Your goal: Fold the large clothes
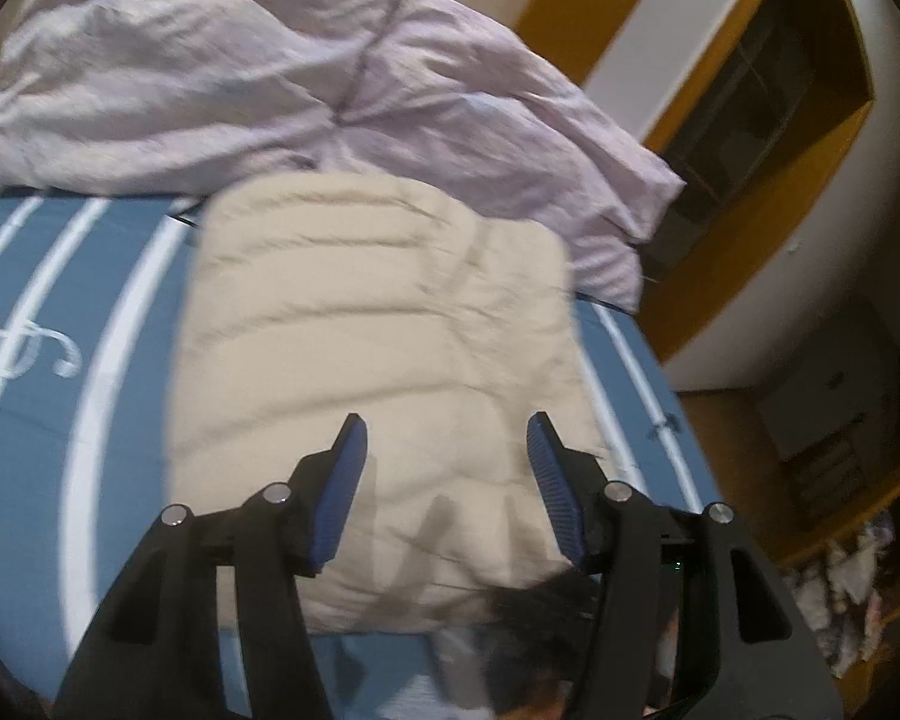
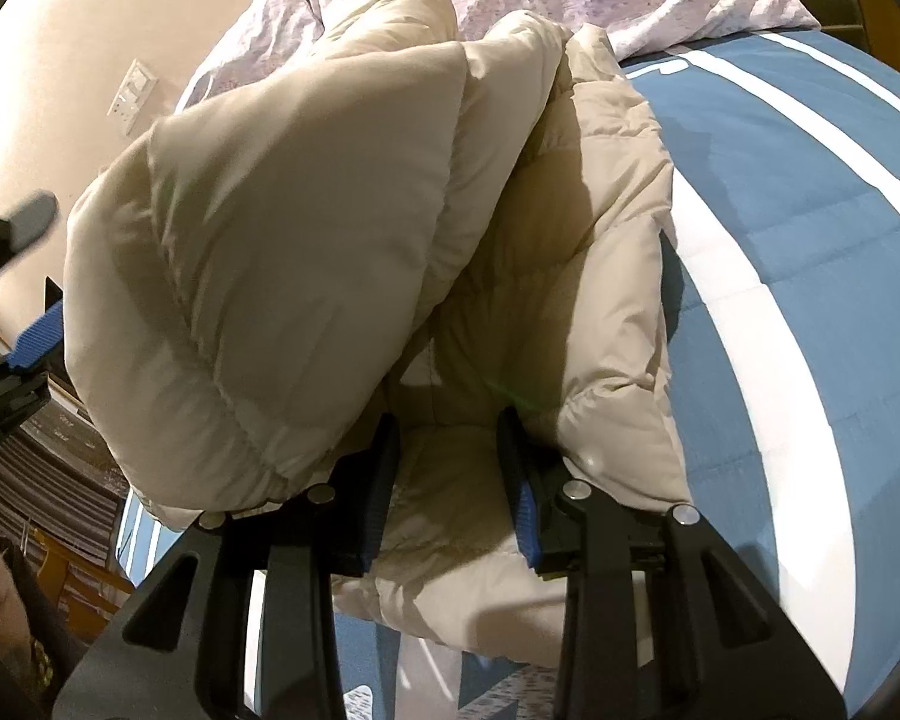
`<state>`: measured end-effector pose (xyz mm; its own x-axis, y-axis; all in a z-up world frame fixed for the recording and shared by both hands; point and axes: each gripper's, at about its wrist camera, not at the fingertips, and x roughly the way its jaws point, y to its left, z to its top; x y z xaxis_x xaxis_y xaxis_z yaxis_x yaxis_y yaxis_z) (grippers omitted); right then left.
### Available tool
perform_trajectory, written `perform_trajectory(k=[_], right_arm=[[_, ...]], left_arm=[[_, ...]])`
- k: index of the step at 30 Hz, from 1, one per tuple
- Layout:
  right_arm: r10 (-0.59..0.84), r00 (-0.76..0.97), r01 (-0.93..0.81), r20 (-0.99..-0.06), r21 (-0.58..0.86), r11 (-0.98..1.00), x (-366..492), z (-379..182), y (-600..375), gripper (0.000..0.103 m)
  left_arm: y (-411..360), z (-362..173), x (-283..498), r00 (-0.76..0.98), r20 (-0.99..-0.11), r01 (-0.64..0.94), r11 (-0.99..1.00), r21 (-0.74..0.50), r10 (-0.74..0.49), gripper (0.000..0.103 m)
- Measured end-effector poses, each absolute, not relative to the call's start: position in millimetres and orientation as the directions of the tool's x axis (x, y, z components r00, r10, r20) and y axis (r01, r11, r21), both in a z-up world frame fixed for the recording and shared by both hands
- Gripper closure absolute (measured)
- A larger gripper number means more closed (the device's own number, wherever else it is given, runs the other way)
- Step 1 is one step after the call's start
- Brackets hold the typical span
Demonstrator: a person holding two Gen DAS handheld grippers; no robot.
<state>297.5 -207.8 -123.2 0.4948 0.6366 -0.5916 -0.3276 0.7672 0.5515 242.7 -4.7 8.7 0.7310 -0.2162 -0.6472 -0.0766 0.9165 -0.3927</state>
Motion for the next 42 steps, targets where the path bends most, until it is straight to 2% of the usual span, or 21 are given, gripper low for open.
perform_trajectory(k=[7, 11, 16, 29, 37, 42], right_arm=[[0.638, 0.495, -0.331, -0.590, 0.551, 0.766, 298.6, -124.5, -209.2, 0.068], [0.638, 0.495, -0.334, -0.590, 0.549, 0.766, 297.8, -125.7, -207.9, 0.068], [0.630, 0.501, -0.342, -0.594, 0.533, 0.774, 296.8, -124.6, -204.1, 0.068], [0.532, 0.573, -0.319, -0.624, 0.427, 0.846, 289.8, -108.5, -226.8, 0.068], [0.339, 0.664, -0.106, -0.666, 0.365, 0.925, 306.1, -94.1, -282.6, 0.067], [0.337, 0.722, -0.115, -0.604, 0.376, 0.919, 310.5, -60.9, -292.4, 0.068]], left_arm=[[38.7, -10.7, 255.2, 0.718, -0.691, -0.217, 0.919, -0.330, -0.079, 0.047], [50.2, -31.4, 264.2, 0.688, -0.723, -0.256, 0.908, -0.332, -0.071, 0.047], [42.1, -41.2, 264.9, 0.687, -0.724, -0.235, 0.920, -0.313, -0.071, 0.044], [11.2, -61.6, 269.4, 0.675, -0.729, -0.126, 0.956, -0.263, -0.112, 0.043], [10.9, -68.8, 264.7, 0.669, -0.731, -0.096, 0.960, -0.263, -0.134, 0.043], [9.8, -72.2, 261.6, 0.668, -0.731, -0.080, 0.963, -0.257, -0.140, 0.043]])
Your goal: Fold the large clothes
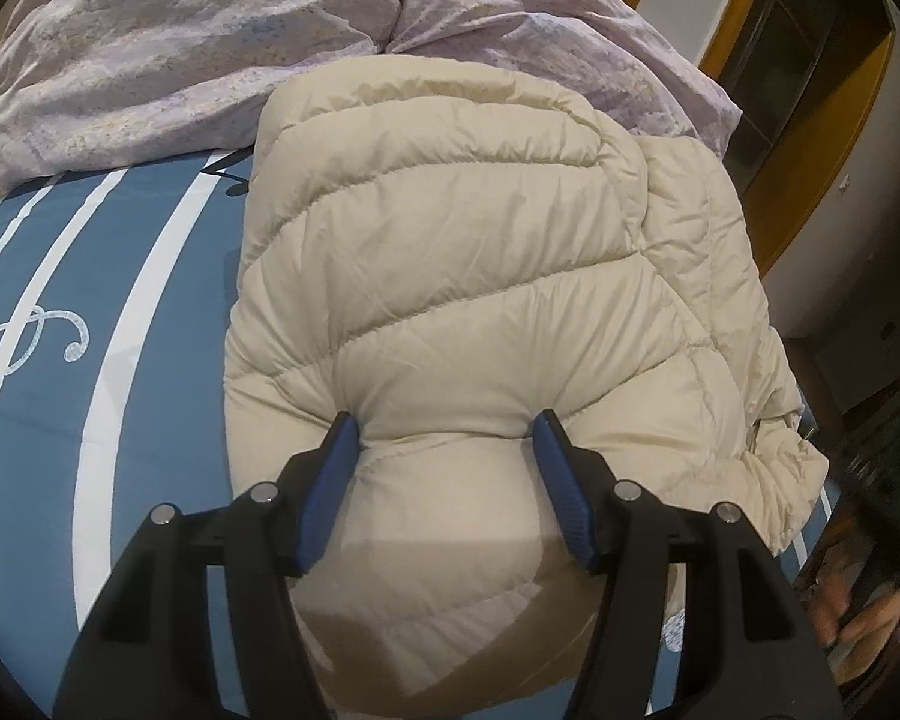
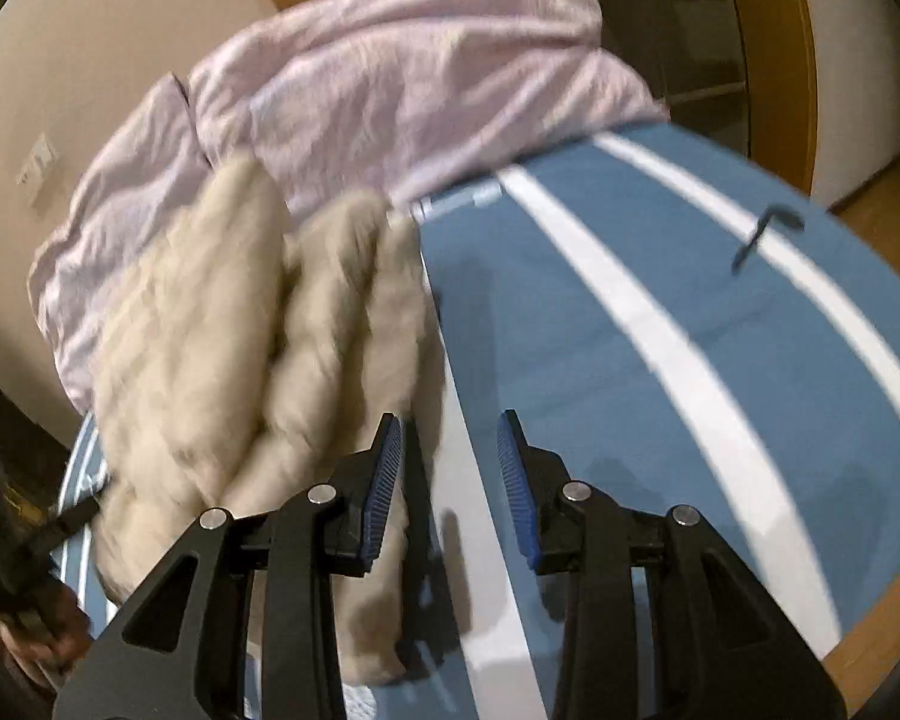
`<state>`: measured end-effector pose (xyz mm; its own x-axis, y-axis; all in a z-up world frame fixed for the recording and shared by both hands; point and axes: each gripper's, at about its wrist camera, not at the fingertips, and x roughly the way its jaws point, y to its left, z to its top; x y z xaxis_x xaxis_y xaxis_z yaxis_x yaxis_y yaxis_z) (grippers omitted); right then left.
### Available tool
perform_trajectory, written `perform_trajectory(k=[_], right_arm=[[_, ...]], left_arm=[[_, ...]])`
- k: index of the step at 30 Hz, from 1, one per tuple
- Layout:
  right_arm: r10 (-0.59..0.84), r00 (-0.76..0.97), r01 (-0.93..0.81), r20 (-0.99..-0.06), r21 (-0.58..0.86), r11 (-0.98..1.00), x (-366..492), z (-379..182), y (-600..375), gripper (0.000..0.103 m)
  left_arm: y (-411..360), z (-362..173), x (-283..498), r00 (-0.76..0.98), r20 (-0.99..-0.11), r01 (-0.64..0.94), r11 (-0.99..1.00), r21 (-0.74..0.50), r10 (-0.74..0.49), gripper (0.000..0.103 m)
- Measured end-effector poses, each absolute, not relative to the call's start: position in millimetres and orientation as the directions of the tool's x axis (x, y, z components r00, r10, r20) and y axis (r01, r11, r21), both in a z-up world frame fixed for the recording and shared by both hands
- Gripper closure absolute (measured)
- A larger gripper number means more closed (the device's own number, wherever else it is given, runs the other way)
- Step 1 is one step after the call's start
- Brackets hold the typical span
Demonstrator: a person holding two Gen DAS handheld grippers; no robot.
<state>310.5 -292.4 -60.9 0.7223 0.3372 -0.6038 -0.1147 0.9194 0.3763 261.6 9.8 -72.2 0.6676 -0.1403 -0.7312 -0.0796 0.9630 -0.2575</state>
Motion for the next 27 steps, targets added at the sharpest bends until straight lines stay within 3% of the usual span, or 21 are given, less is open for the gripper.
perform_trajectory(k=[6, 12, 17, 22, 27], right_arm=[[0.395, 0.739, -0.230, -0.546, 0.346, 0.909, 311.0, -24.9, -256.5, 0.068], [0.443, 0.702, -0.322, -0.557, 0.307, 0.896, 308.4, -20.1, -212.1, 0.070], [0.444, 0.681, -0.346, -0.582, 0.279, 0.896, 307.1, -31.8, -197.7, 0.070], [0.369, 0.644, -0.305, -0.670, 0.217, 0.927, 314.8, -66.3, -195.8, 0.073], [0.382, 0.617, -0.291, -0.688, 0.252, 0.923, 318.7, -89.7, -207.4, 0.076]], left_arm=[[7.7, -74.8, 260.3, 0.665, -0.734, -0.074, 0.966, -0.248, -0.138, 0.043], [5.6, -76.9, 260.7, 0.663, -0.737, -0.070, 0.969, -0.239, -0.134, 0.043], [2.0, -79.1, 259.6, 0.664, -0.736, -0.061, 0.973, -0.224, -0.128, 0.043], [2.1, -79.7, 257.8, 0.666, -0.733, -0.050, 0.973, -0.225, -0.135, 0.042], [-2.7, -72.8, 255.5, 0.676, -0.727, -0.040, 0.978, -0.204, -0.124, 0.042]])
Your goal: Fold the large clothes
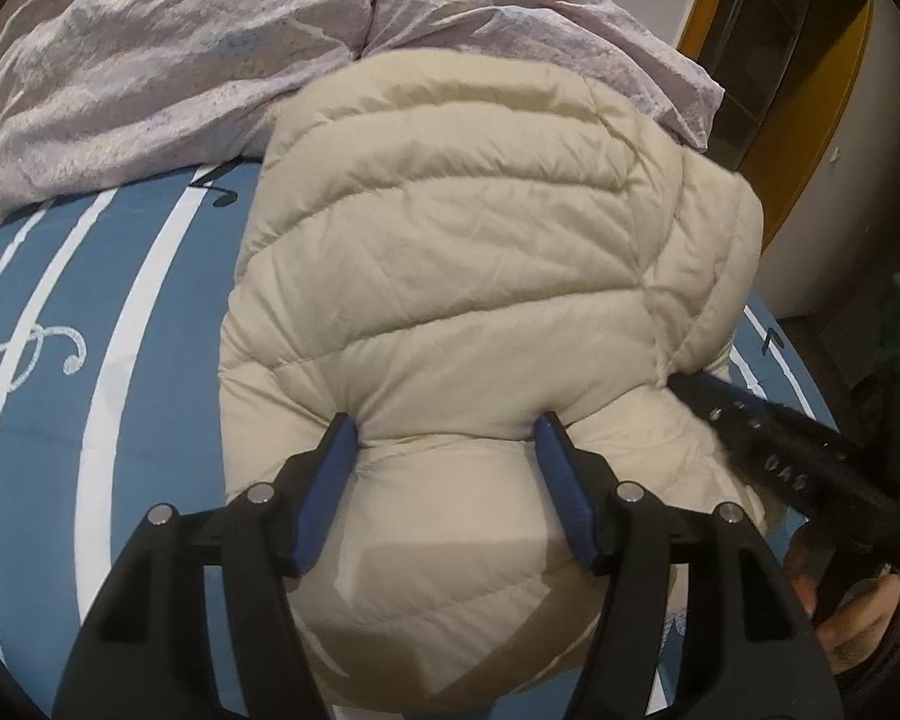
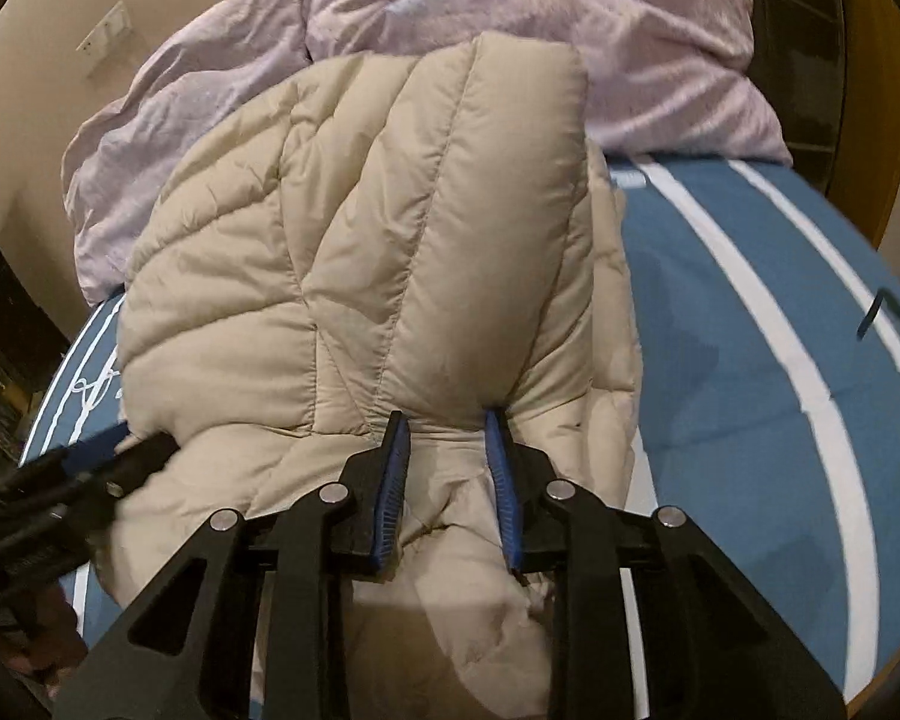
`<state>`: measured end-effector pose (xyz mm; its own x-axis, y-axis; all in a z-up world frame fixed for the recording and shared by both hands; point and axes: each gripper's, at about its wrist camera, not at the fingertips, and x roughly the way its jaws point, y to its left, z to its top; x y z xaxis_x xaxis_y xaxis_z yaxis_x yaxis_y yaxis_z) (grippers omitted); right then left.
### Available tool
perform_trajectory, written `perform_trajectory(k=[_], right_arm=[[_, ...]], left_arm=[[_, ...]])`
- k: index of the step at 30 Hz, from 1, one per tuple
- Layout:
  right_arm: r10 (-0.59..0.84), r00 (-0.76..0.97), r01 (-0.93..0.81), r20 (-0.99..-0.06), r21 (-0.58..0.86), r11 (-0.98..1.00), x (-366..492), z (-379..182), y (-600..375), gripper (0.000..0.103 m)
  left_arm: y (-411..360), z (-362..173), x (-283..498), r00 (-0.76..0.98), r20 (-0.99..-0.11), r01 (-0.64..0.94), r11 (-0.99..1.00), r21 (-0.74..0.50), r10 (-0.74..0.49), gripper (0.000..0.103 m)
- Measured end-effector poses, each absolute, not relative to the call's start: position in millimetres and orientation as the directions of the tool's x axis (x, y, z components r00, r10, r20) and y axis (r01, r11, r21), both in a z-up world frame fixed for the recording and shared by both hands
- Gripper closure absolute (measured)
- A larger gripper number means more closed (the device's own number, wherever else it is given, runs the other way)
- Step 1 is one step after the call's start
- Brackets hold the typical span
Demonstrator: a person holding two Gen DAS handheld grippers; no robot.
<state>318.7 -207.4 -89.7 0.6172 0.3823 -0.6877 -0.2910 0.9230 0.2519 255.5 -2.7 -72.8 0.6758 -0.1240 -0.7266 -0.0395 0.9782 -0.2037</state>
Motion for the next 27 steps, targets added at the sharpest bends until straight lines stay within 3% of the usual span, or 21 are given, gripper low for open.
perform_trajectory(k=[8, 17, 21, 27], right_arm=[[0.384, 0.610, -0.285, -0.693, 0.260, 0.922, 318.0, -103.7, -213.9, 0.076], [0.394, 0.609, -0.285, -0.689, 0.273, 0.919, 319.8, -105.1, -213.8, 0.076], [0.403, 0.605, -0.286, -0.687, 0.285, 0.915, 320.6, -106.2, -215.1, 0.076], [0.415, 0.602, -0.287, -0.682, 0.299, 0.910, 321.5, -107.1, -217.2, 0.076]], left_arm=[[1.3, -48.2, 262.3, 0.702, -0.704, -0.056, 0.978, -0.200, -0.104, 0.041], [9.5, -9.0, 301.3, 0.756, -0.648, -0.150, 0.988, -0.033, 0.094, 0.037], [4.4, -13.1, 326.6, 0.748, -0.640, -0.182, 0.982, 0.055, 0.175, 0.033], [-1.3, -48.5, 346.7, 0.714, -0.670, -0.186, 0.978, 0.096, 0.202, 0.031]])
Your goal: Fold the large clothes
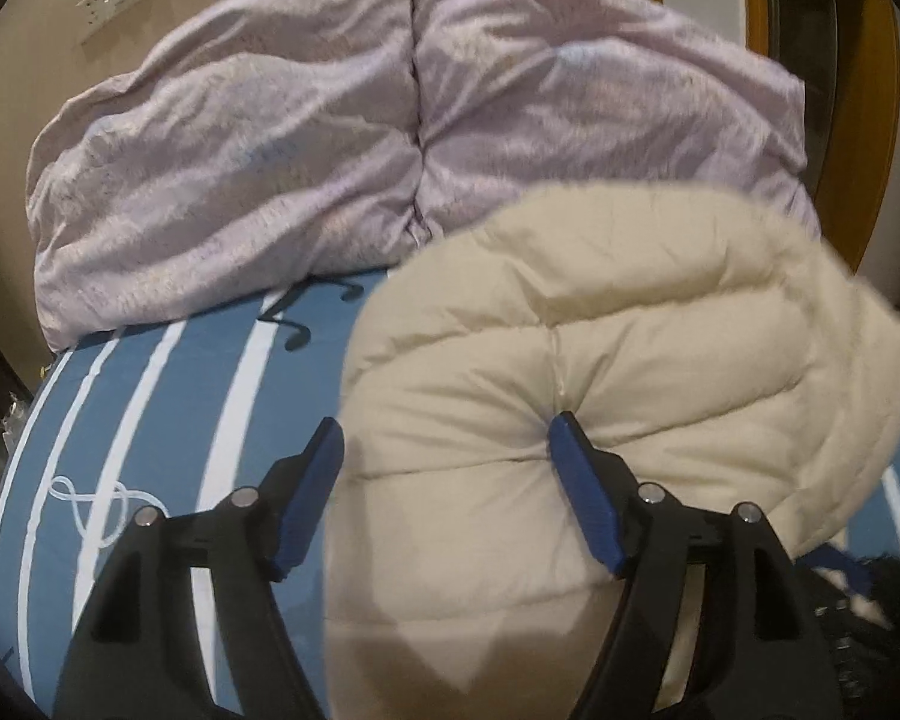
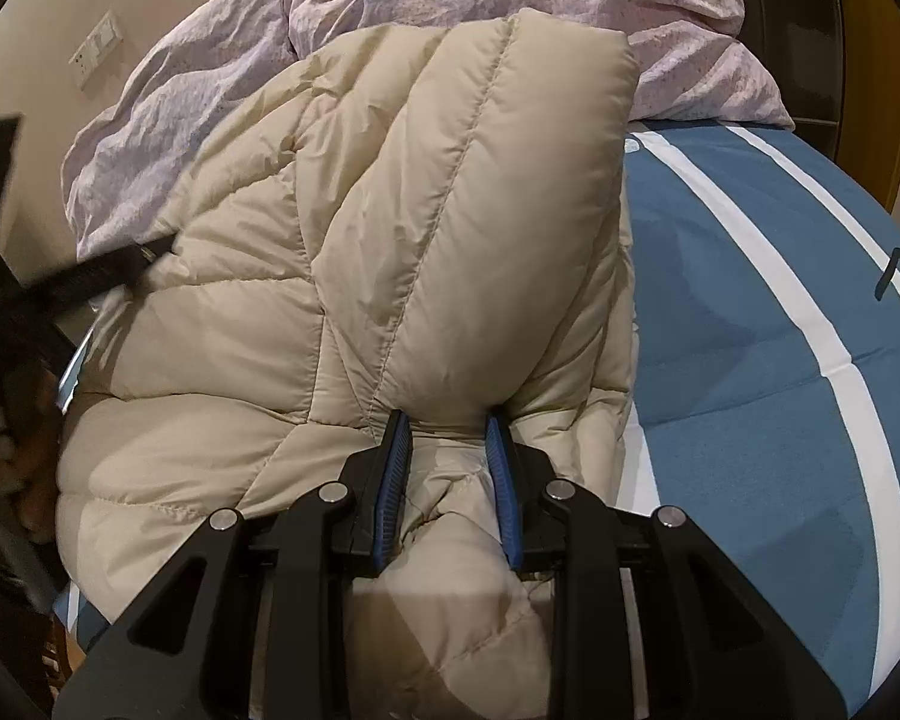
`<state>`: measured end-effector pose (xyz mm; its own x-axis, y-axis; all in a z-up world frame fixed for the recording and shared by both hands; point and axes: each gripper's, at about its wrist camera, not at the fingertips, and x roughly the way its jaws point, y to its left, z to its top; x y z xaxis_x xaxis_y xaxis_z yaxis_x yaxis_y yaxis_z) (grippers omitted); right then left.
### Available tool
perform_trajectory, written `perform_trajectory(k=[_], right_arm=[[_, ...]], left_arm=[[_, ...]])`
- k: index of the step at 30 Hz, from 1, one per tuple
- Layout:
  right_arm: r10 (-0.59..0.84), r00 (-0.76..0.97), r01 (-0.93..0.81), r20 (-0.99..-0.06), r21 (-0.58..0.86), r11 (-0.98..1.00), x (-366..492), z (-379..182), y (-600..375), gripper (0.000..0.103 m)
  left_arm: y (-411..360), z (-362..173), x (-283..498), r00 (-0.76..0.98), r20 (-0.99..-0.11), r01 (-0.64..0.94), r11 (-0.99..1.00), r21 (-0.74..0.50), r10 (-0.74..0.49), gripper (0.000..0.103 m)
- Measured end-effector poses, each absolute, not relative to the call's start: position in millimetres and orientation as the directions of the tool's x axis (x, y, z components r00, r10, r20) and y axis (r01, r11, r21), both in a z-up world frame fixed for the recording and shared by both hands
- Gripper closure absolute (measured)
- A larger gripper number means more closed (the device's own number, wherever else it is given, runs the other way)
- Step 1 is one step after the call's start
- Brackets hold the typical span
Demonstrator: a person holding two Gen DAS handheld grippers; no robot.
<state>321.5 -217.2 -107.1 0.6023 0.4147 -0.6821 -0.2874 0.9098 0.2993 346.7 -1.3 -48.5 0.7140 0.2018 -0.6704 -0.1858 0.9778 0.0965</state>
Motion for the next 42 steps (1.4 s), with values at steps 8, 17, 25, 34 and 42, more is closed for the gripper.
perform_trajectory(k=[8, 17, 25, 34, 42], right_arm=[[0.386, 0.621, -0.288, -0.682, 0.260, 0.922, 317.3, -90.5, -220.7, 0.075], [0.480, 0.693, -0.376, -0.538, 0.298, 0.877, 313.0, -22.2, -203.4, 0.075], [0.360, 0.768, -0.290, -0.530, 0.214, 0.933, 374.7, -3.6, -178.1, 0.075], [0.238, 0.722, -0.128, -0.650, 0.213, 0.969, 415.4, -70.5, -205.8, 0.075], [0.171, 0.753, -0.099, -0.635, 0.149, 0.984, 415.1, -92.8, -198.6, 0.073]], left_arm=[[-12.4, -74.6, 354.1, 0.708, -0.671, -0.161, 0.975, 0.151, 0.221, 0.031], [-8.4, -80.6, 349.5, 0.731, -0.656, -0.149, 0.982, 0.113, 0.186, 0.031], [-8.5, -81.2, 346.7, 0.746, -0.643, -0.144, 0.984, 0.102, 0.175, 0.031], [-11.3, -79.9, 346.3, 0.758, -0.634, -0.125, 0.988, 0.093, 0.156, 0.029], [-12.3, -79.0, 348.8, 0.764, -0.628, -0.121, 0.989, 0.087, 0.149, 0.027]])
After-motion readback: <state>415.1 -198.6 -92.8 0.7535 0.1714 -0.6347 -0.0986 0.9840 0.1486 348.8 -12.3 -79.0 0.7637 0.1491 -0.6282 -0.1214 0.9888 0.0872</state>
